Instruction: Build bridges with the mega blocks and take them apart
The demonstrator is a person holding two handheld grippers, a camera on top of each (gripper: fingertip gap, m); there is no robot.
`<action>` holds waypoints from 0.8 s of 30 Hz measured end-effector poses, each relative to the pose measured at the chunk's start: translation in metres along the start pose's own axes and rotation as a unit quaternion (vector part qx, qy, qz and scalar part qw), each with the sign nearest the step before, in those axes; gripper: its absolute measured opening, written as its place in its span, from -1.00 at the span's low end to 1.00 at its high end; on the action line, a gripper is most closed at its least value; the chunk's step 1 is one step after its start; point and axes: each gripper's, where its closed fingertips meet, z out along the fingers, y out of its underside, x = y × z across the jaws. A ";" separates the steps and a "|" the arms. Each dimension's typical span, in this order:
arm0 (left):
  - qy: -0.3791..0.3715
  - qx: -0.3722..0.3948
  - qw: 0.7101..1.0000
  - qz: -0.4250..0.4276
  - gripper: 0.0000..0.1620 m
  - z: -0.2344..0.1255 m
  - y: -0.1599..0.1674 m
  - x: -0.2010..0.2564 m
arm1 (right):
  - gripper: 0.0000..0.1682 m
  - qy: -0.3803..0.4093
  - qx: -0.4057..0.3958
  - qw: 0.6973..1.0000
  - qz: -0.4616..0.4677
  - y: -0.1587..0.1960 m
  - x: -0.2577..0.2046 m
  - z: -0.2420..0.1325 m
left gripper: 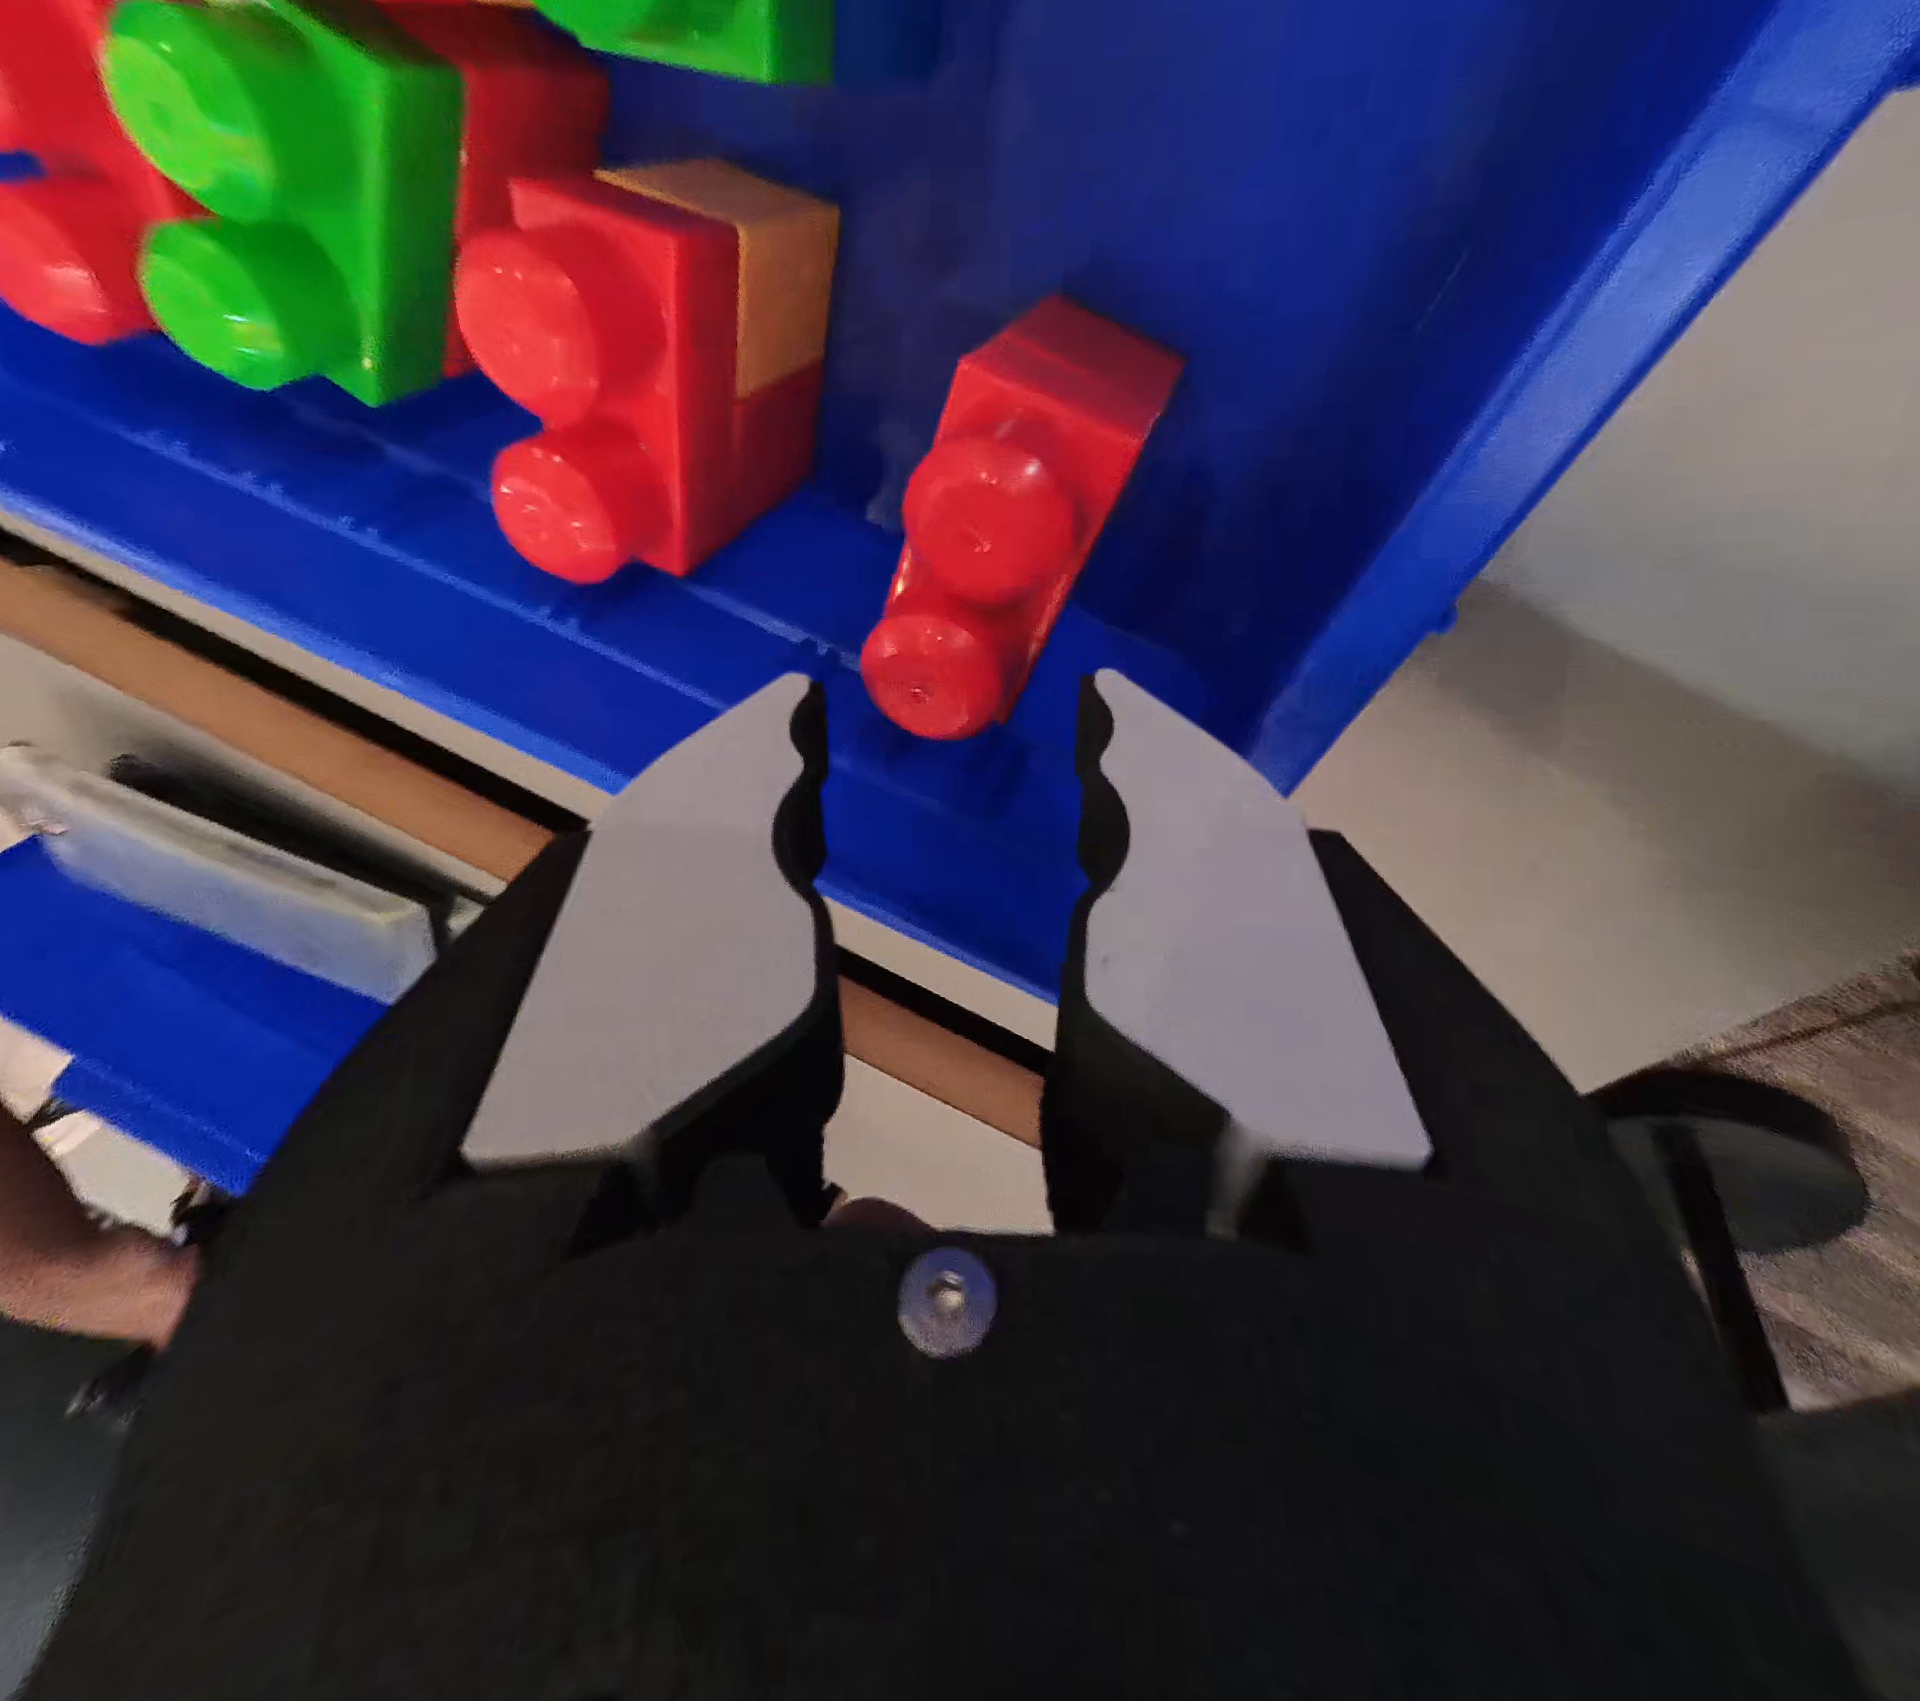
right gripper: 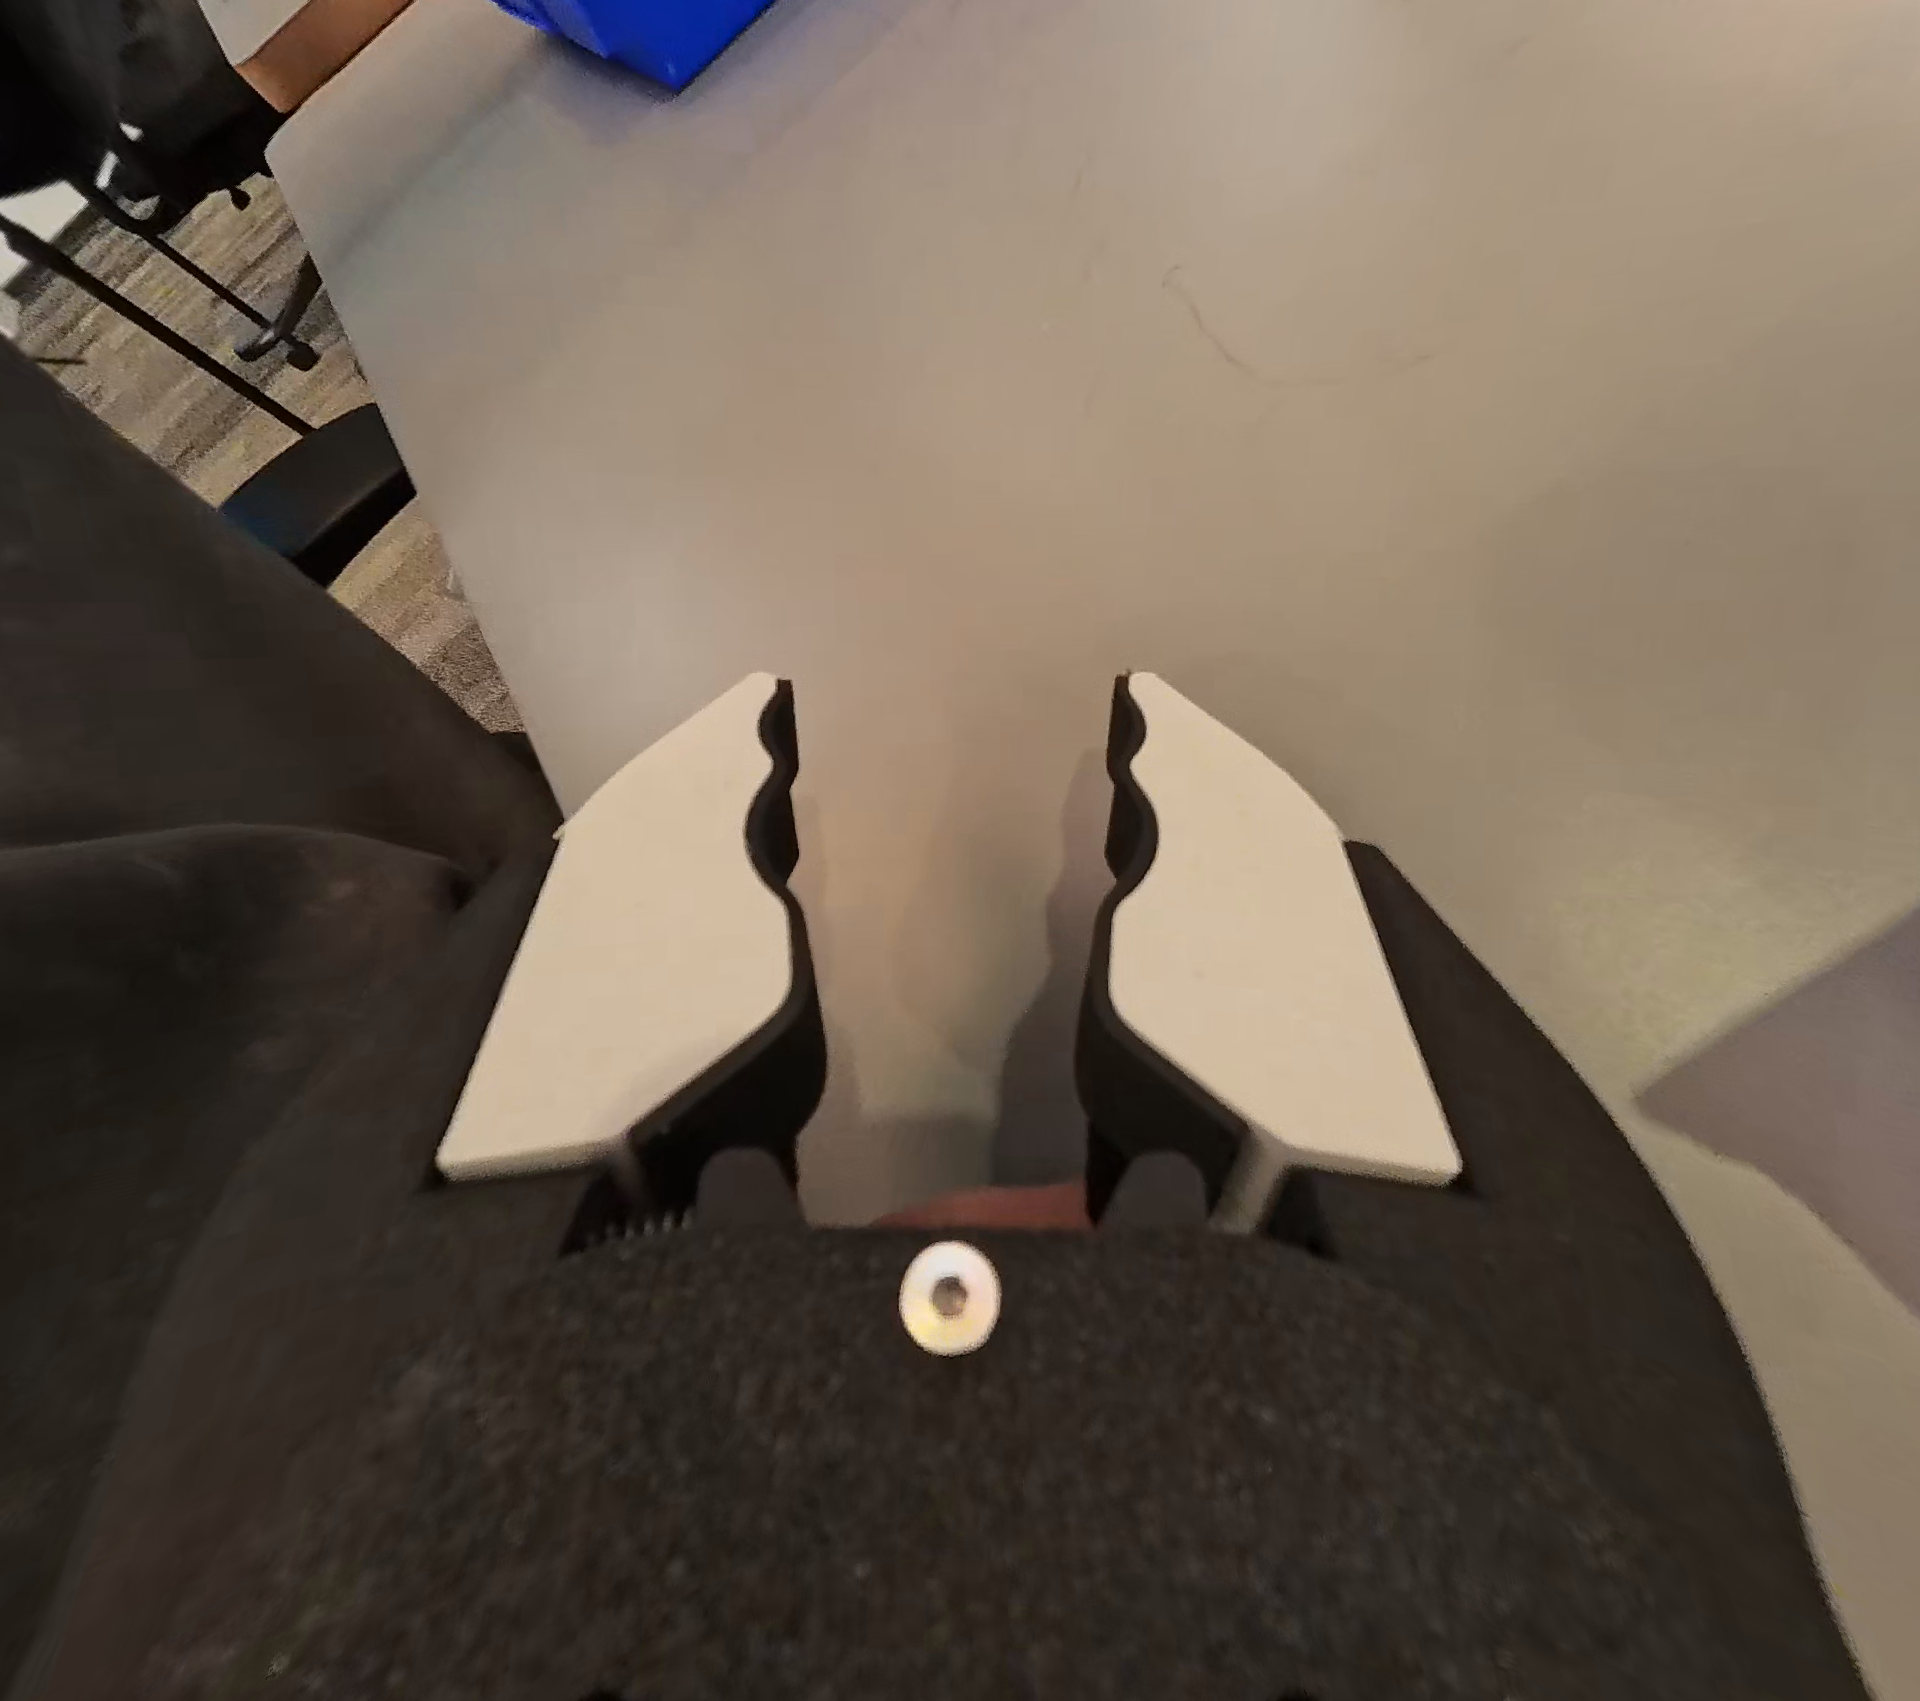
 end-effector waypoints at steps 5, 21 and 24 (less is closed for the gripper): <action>0.044 0.005 0.999 0.019 -0.36 0.012 -0.006 -0.002 | -0.34 -0.004 -0.005 1.000 0.015 -0.004 0.004 0.007; 0.040 -0.001 0.999 -0.017 -0.59 -0.010 -0.022 -0.015 | -0.38 -0.043 -0.035 0.998 -0.013 -0.012 -0.016 0.026; 0.029 0.015 0.995 -0.098 -0.59 -0.044 -0.038 -0.035 | -0.37 -0.031 -0.038 0.997 -0.064 -0.026 -0.021 0.033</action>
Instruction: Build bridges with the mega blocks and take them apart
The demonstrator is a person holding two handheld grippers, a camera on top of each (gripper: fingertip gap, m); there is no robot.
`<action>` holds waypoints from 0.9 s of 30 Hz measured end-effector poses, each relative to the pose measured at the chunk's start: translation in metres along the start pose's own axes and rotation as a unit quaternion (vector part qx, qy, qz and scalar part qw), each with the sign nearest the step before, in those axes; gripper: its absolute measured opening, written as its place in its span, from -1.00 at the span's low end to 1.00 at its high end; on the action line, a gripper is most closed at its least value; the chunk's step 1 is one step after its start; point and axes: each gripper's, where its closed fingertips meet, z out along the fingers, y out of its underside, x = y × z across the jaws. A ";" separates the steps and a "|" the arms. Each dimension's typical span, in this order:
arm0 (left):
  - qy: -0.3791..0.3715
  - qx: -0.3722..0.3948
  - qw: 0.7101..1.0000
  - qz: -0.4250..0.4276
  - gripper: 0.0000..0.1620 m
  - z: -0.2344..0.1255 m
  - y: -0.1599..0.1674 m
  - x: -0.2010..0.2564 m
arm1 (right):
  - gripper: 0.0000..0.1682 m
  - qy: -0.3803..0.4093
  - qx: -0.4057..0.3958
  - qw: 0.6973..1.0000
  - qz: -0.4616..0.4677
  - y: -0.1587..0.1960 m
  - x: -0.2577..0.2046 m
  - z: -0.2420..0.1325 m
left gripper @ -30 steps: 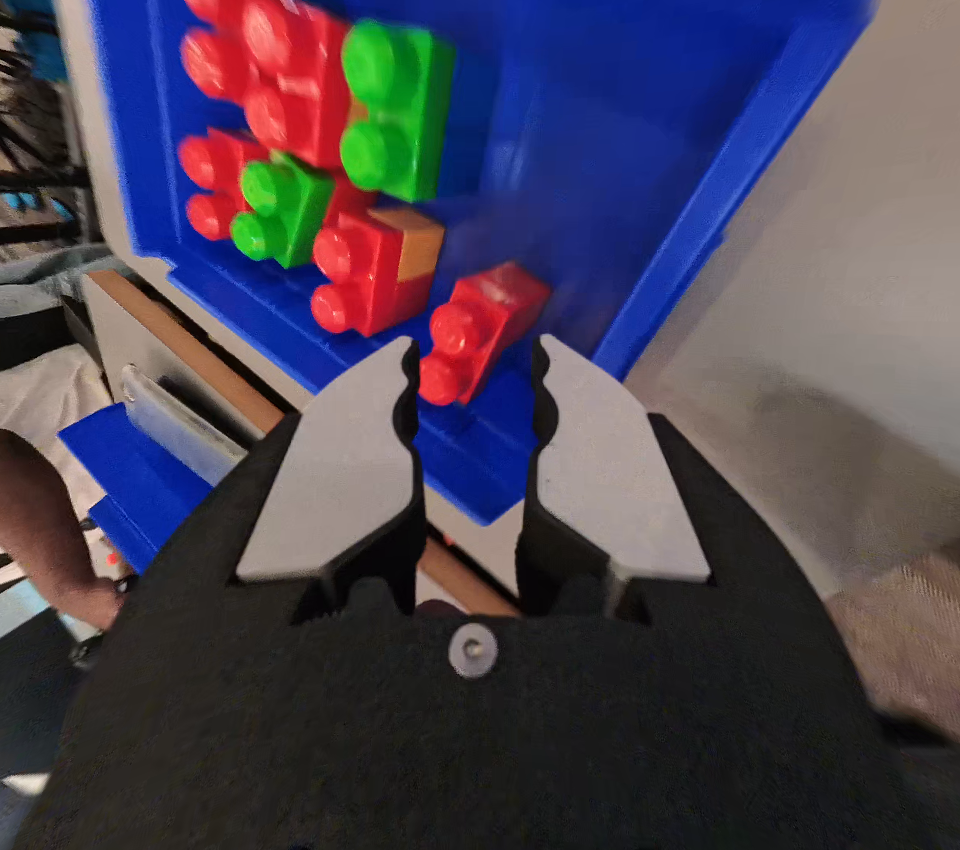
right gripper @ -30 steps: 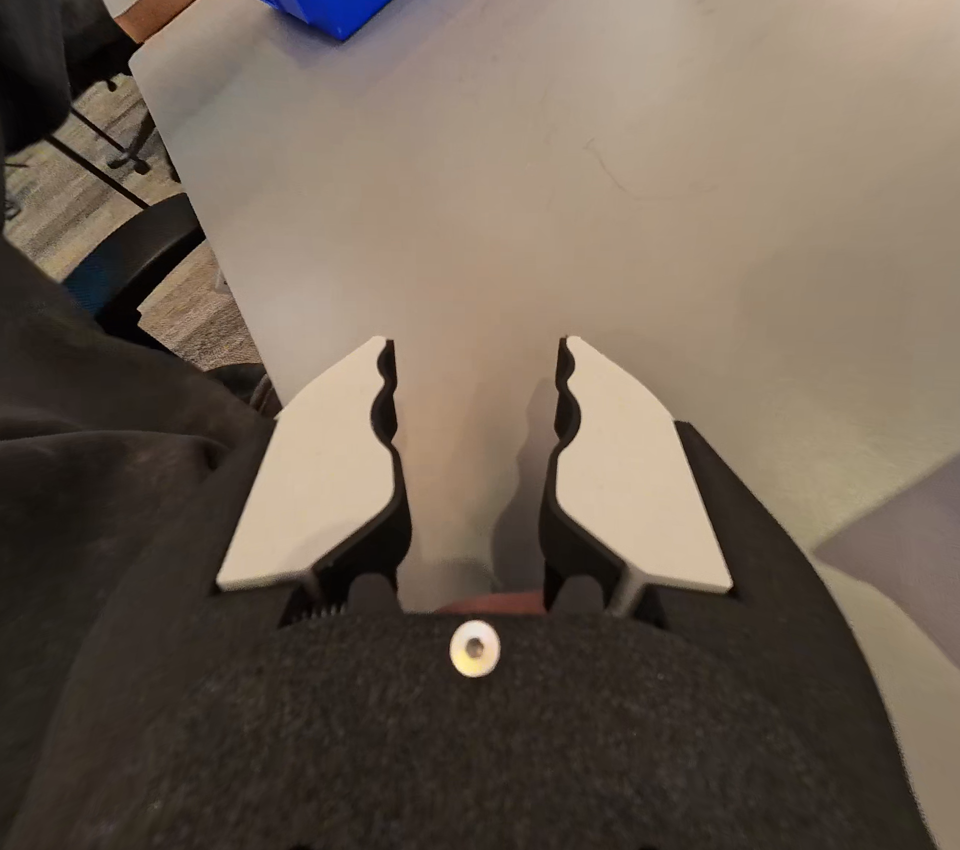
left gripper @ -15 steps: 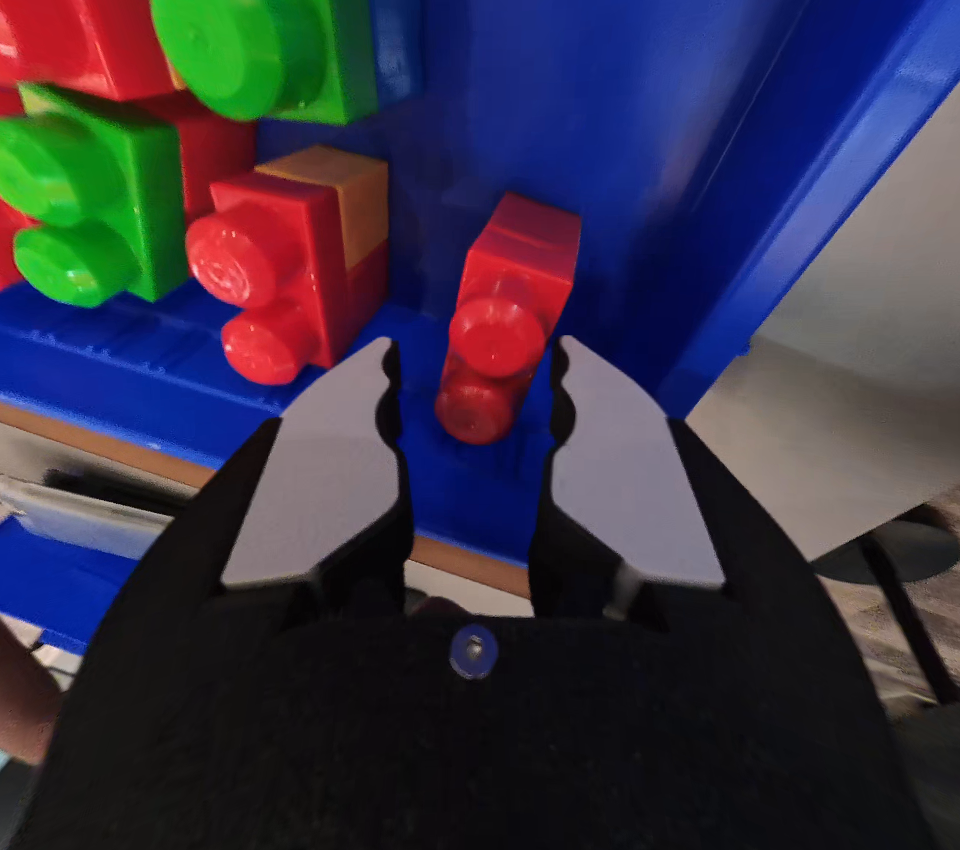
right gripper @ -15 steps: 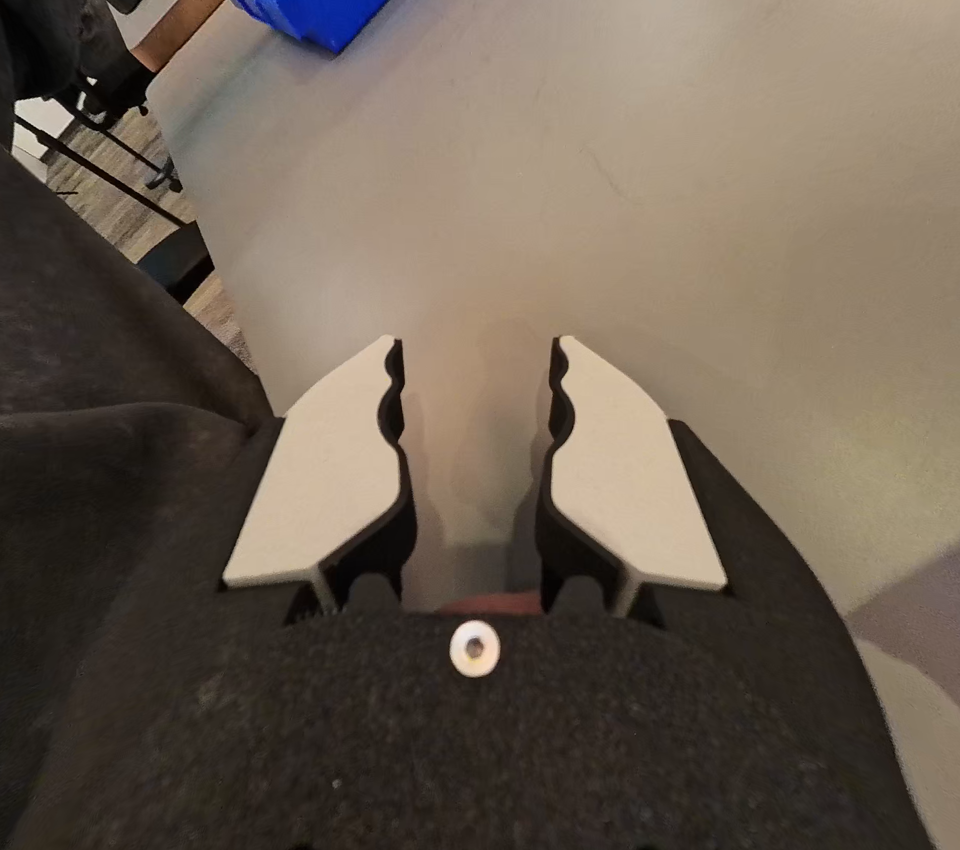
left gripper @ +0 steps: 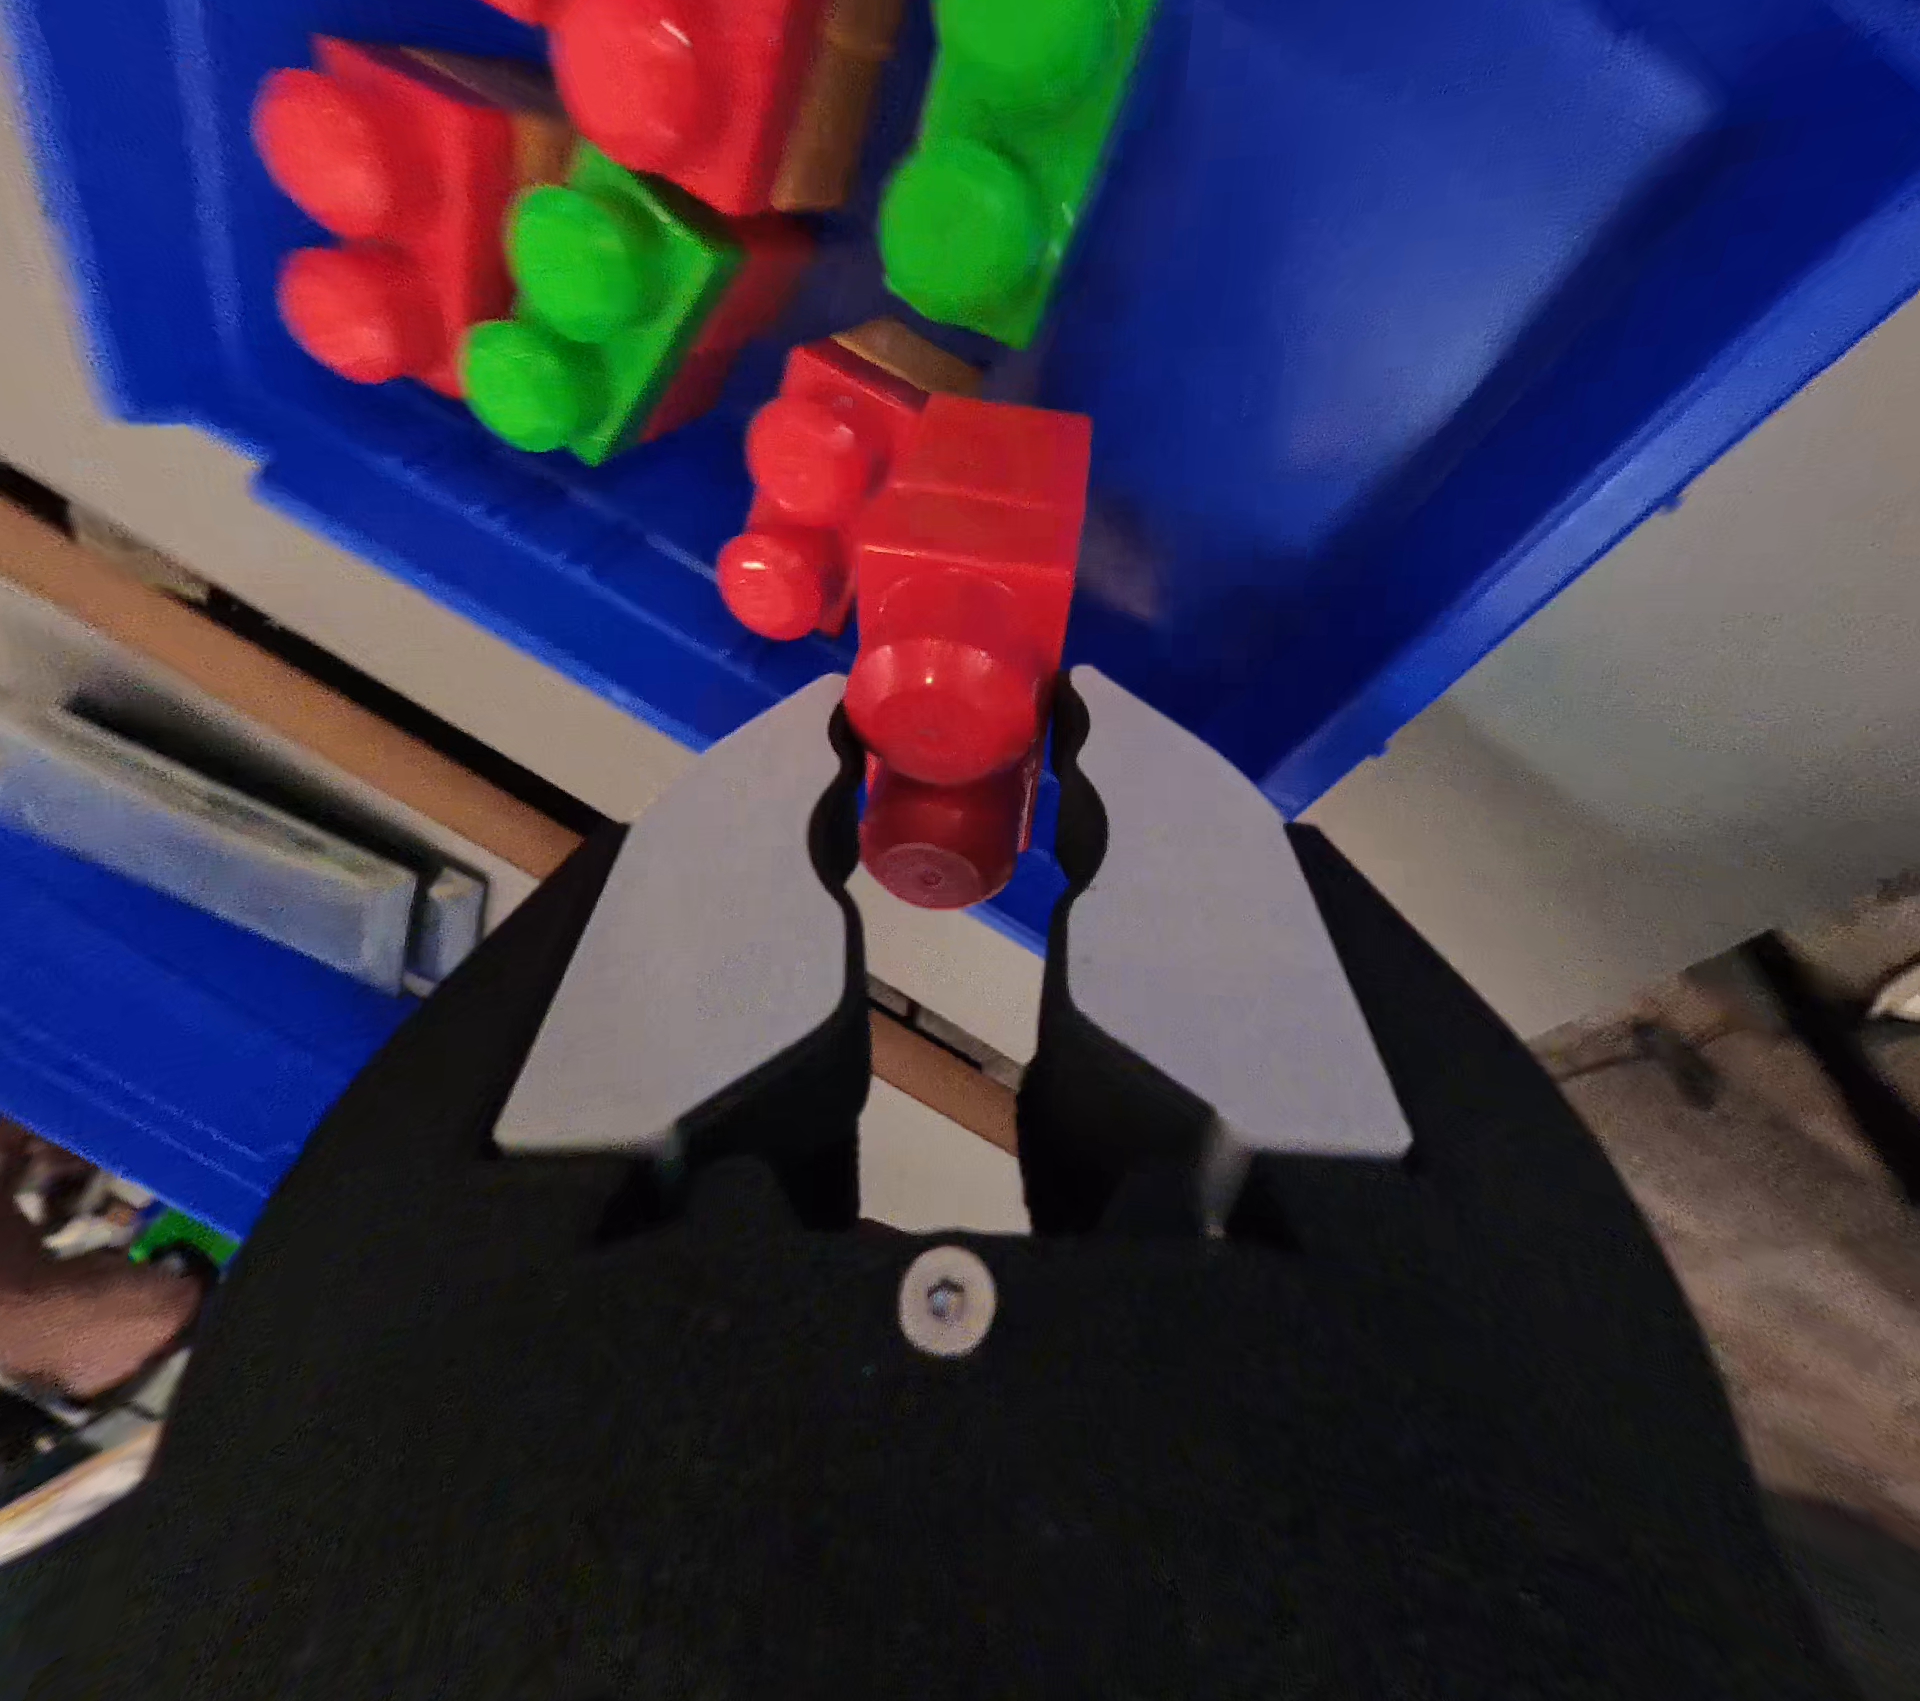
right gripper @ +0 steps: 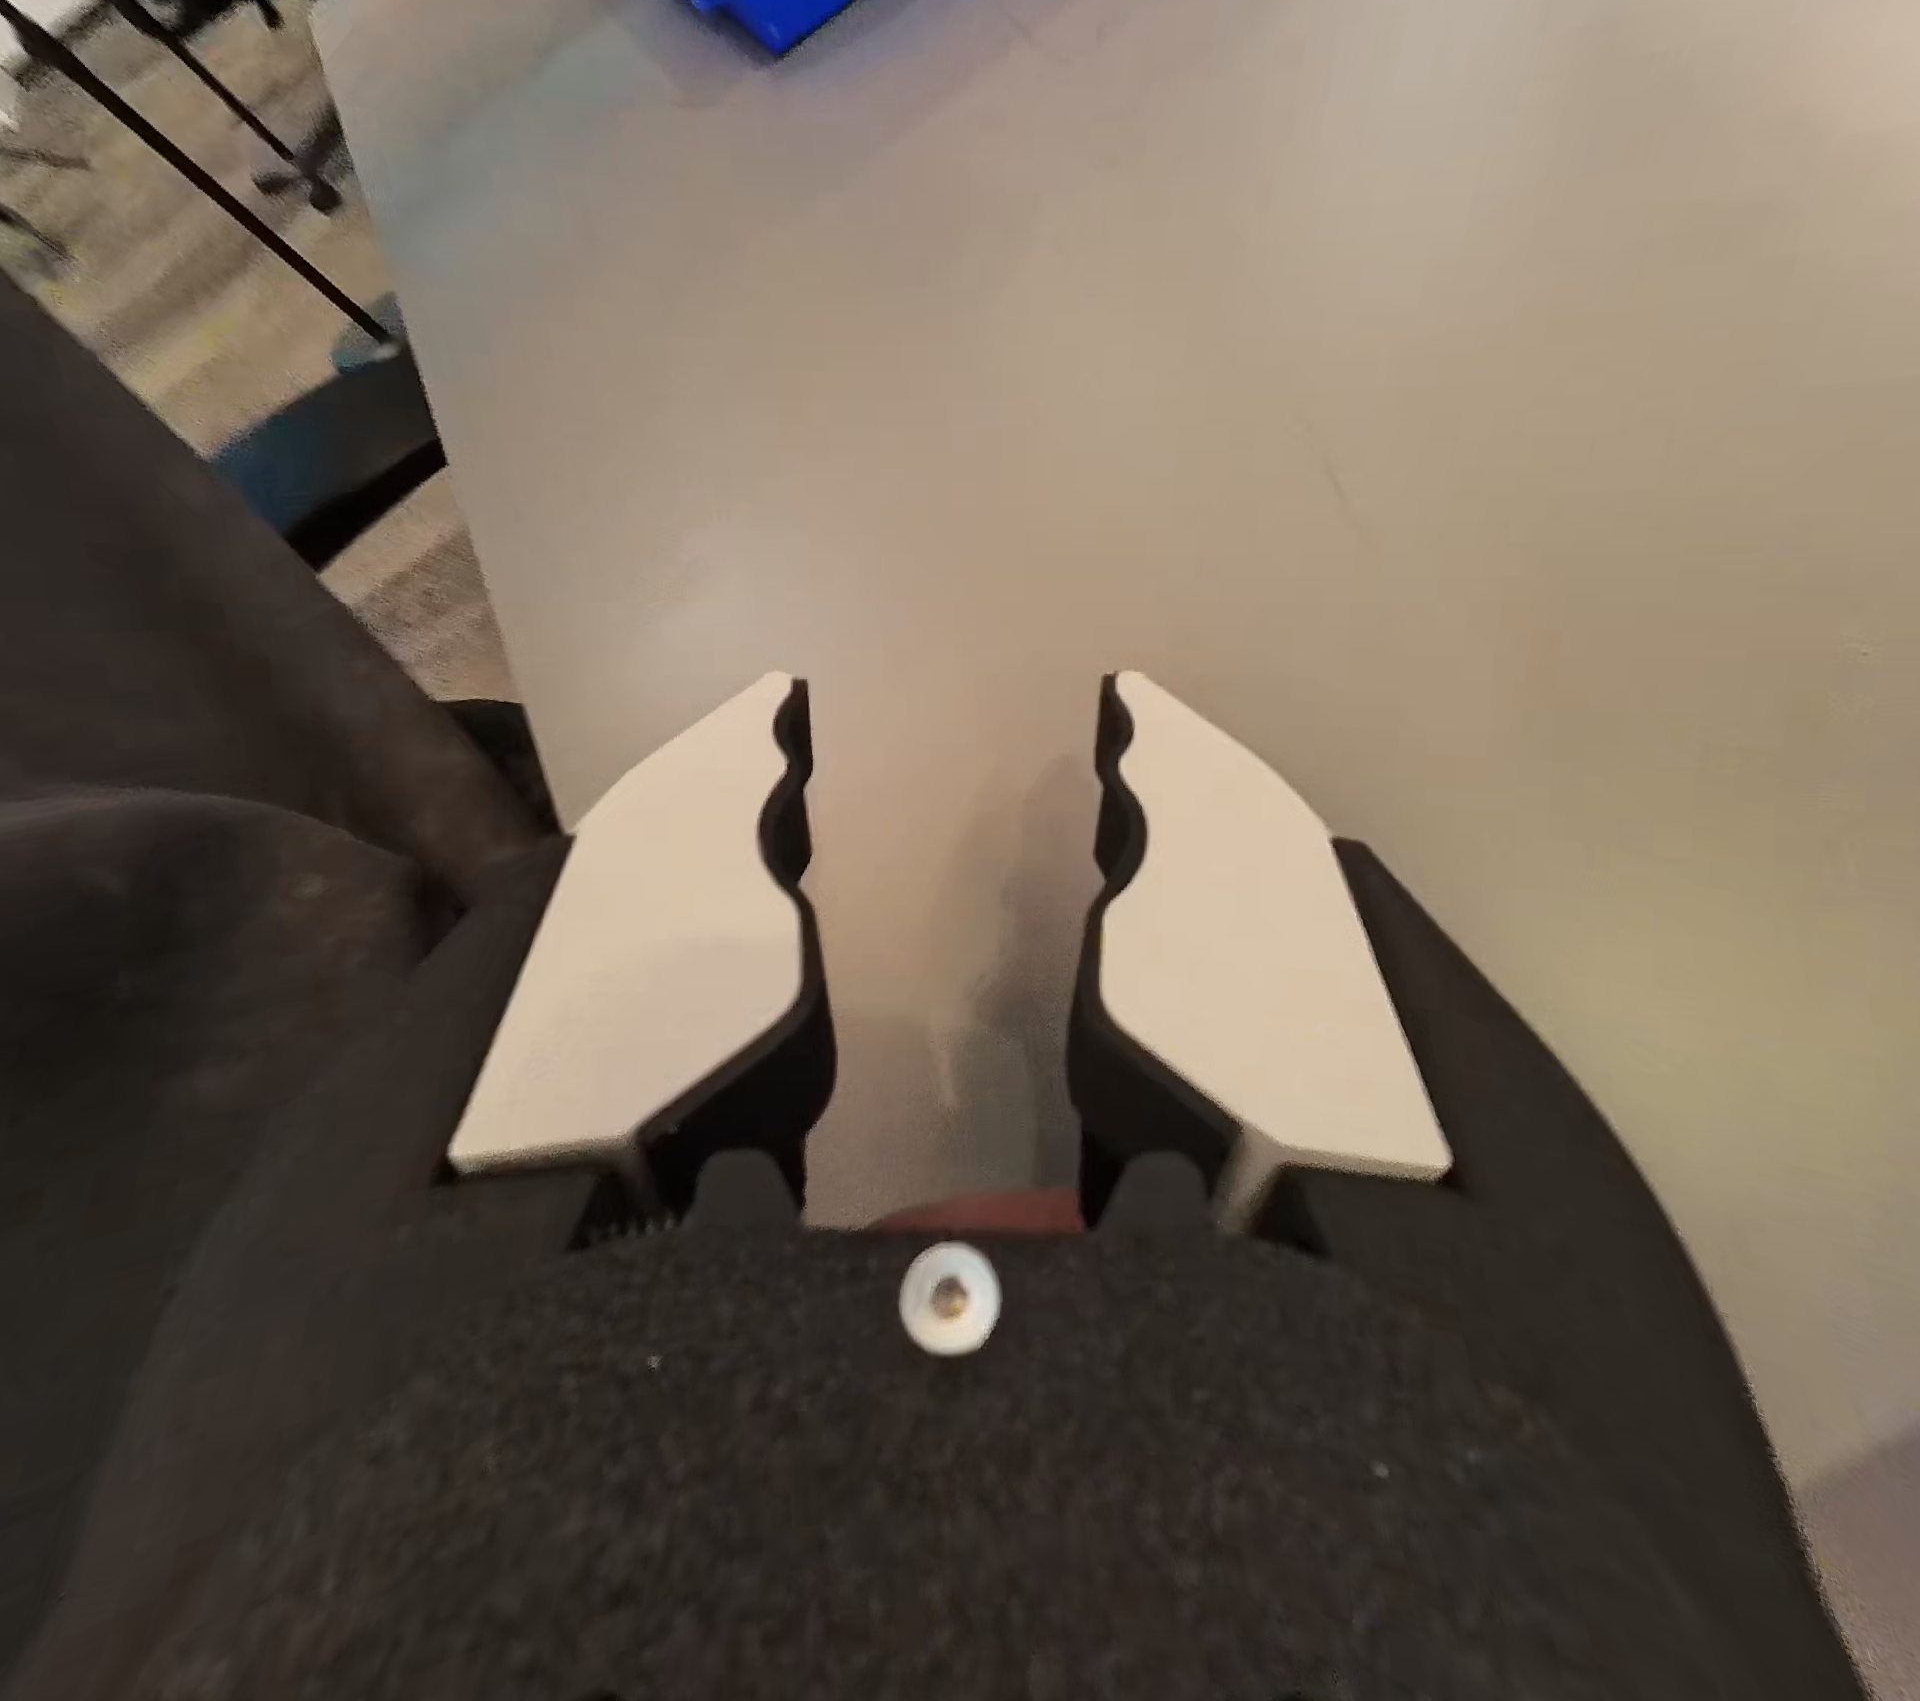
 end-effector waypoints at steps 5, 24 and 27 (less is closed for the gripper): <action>0.038 0.072 0.987 -0.138 -0.58 -0.062 -0.067 0.016 | -0.29 0.101 0.010 0.984 -0.147 -0.045 0.012 0.013; 0.315 0.187 0.921 -0.133 -0.58 -0.119 -0.258 0.209 | 0.05 0.302 0.110 0.883 -0.342 -0.161 0.024 0.032; 0.312 0.184 0.924 -0.122 -0.58 -0.112 -0.263 0.218 | 0.00 0.278 0.090 0.895 -0.338 -0.152 0.026 0.038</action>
